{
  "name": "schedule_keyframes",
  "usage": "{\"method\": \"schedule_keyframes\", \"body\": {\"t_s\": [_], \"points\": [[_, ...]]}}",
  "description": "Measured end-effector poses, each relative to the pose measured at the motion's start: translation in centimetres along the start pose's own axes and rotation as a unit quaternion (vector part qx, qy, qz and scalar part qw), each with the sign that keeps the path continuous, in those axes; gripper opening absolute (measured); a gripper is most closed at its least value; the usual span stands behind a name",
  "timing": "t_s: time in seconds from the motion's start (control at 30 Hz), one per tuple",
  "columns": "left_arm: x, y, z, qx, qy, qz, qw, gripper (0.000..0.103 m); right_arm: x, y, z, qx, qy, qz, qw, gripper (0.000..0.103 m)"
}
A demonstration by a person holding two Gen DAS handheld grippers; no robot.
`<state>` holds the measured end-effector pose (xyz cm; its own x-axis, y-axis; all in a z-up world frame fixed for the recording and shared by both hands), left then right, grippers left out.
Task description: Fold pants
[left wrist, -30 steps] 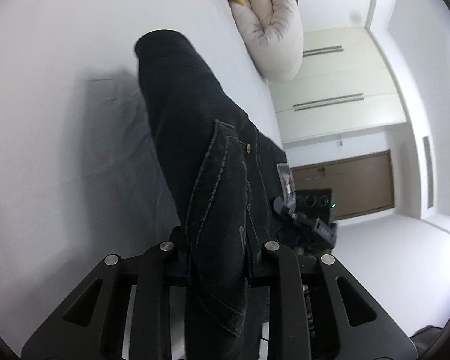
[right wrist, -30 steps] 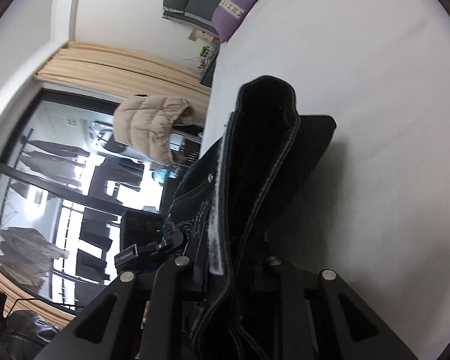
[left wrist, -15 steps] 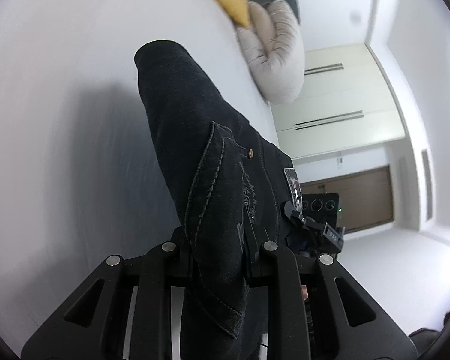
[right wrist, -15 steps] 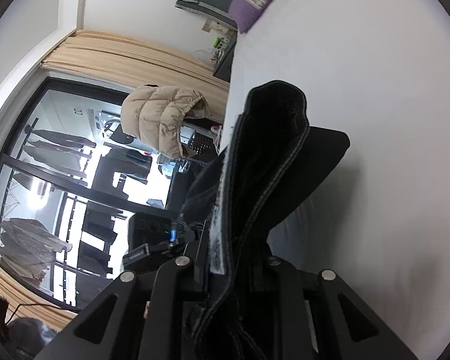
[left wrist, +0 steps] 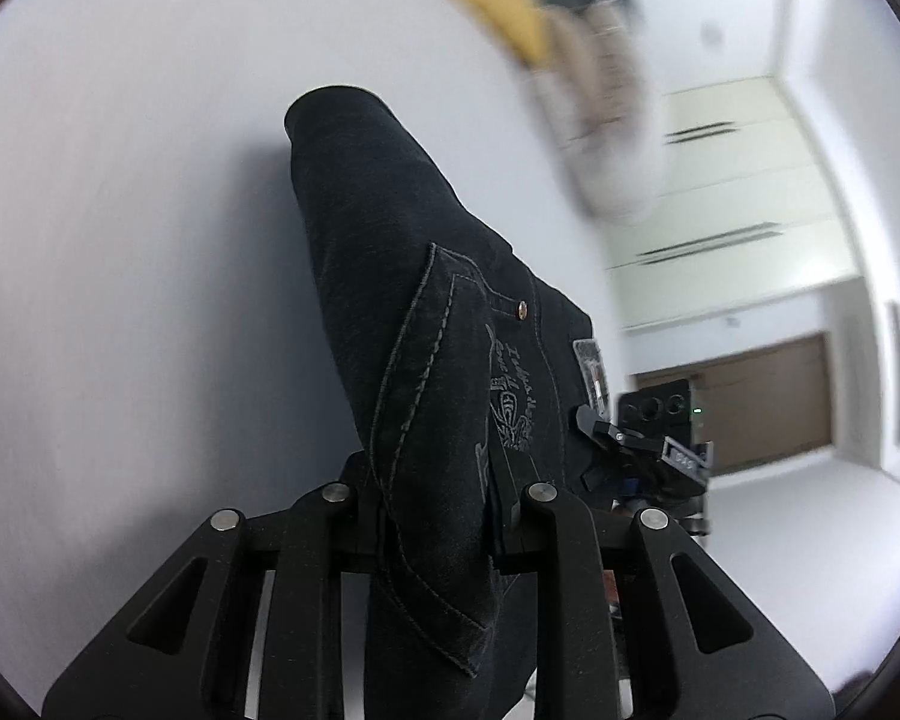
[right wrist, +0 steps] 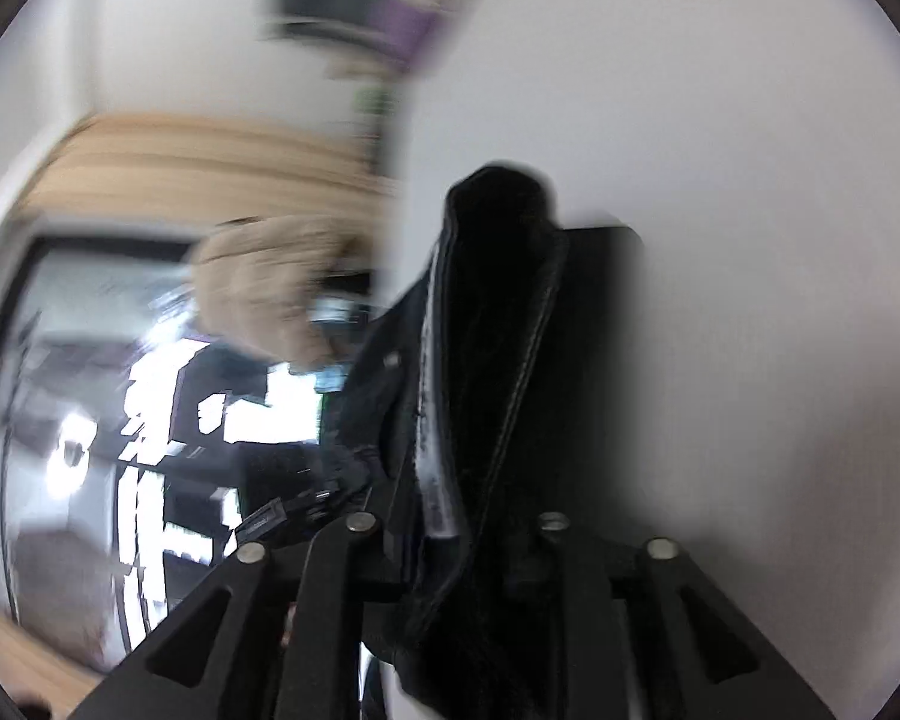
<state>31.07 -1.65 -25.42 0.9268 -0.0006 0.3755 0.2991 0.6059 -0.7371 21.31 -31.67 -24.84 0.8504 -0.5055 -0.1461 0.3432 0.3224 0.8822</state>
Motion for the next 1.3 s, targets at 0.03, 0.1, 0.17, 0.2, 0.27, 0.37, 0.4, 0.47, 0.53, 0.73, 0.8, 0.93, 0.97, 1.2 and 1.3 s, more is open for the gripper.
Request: {"method": "schedule_keyframes", "body": {"t_s": [0.03,0.1,0.17,0.2,0.27,0.37,0.4,0.47,0.53,0.73,0.8,0.93,0.97,1.2,1.3], "points": [[-0.7,1.4,-0.4,-0.001,-0.001,0.008,1.0,0.026,0.4,-2.5,-0.4,0.008,0.002,-0.035,0.999,0.025],[-1.0,1.7,0.5,-0.031,-0.037,0.0,0.9988,0.027,0.4,-2.6,0.3,0.07,0.005,-0.035,0.997,0.024],[-1.0,1.8,0.8,-0.035,-0.041,-0.004,0.9985,0.027,0.5,-2.6,1.2,0.083,0.003,-0.041,0.996,0.028],[-1.0,2.0,1.0,-0.034,-0.04,-0.004,0.9986,0.027,0.5,-2.6,1.5,0.079,0.002,-0.041,0.996,0.029],[-0.6,2.1,1.1,-0.026,-0.041,-0.004,0.9988,0.027,0.6,-2.5,3.0,0.056,-0.02,-0.029,0.998,0.039],[-1.0,1.6,2.7,0.0,-0.049,-0.013,0.9987,0.027,0.4,-1.7,5.8,0.028,-0.053,-0.013,0.998,0.042],[-1.0,1.3,3.3,0.011,-0.053,-0.02,0.9983,0.027,0.4,-1.0,6.5,0.029,-0.058,-0.005,0.998,0.042],[-1.1,0.1,4.4,0.036,-0.059,-0.044,0.9966,0.027,-0.5,2.2,7.1,0.057,-0.051,0.023,0.997,0.042],[-1.3,-2.8,4.8,0.036,-0.071,-0.055,0.9953,0.027,-1.6,5.1,5.9,0.081,-0.028,0.046,0.995,0.042],[-3.0,-3.0,4.8,0.057,-0.091,-0.042,0.9933,0.027,-3.7,4.5,0.0,0.044,0.045,0.046,0.997,0.039],[-4.0,-1.7,5.5,0.045,-0.103,-0.007,0.9936,0.028,-3.2,-0.2,-0.3,0.004,0.041,0.004,0.999,0.008],[-5.2,0.2,8.1,0.048,-0.122,0.006,0.9913,0.028,-1.6,-5.3,4.5,0.076,-0.014,-0.076,0.994,0.0],[-5.4,0.2,8.9,0.05,-0.127,0.004,0.9906,0.028,-1.4,-5.6,5.8,0.074,-0.034,-0.075,0.994,0.009],[-8.4,-5.8,14.9,0.142,-0.148,-0.115,0.9719,0.028,-6.4,-5.2,13.5,-0.025,-0.154,0.008,0.988,0.058],[-9.4,-12.1,15.5,0.194,-0.168,-0.181,0.9494,0.03,-9.8,-3.0,15.0,-0.024,-0.176,0.049,0.983,0.06]]}}
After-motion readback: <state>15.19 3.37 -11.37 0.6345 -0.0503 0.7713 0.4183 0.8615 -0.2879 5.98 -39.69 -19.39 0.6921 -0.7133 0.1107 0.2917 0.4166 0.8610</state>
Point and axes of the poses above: each gripper's, at about its wrist camera, not at the fingertips, and z roughly against the way its jaws point, y to its left, x to its top, the point moved 9 cm from there along -z, roughly the way its jaws point, and after that the axes turned 15 degrees about -z, right-handed, at the moved point
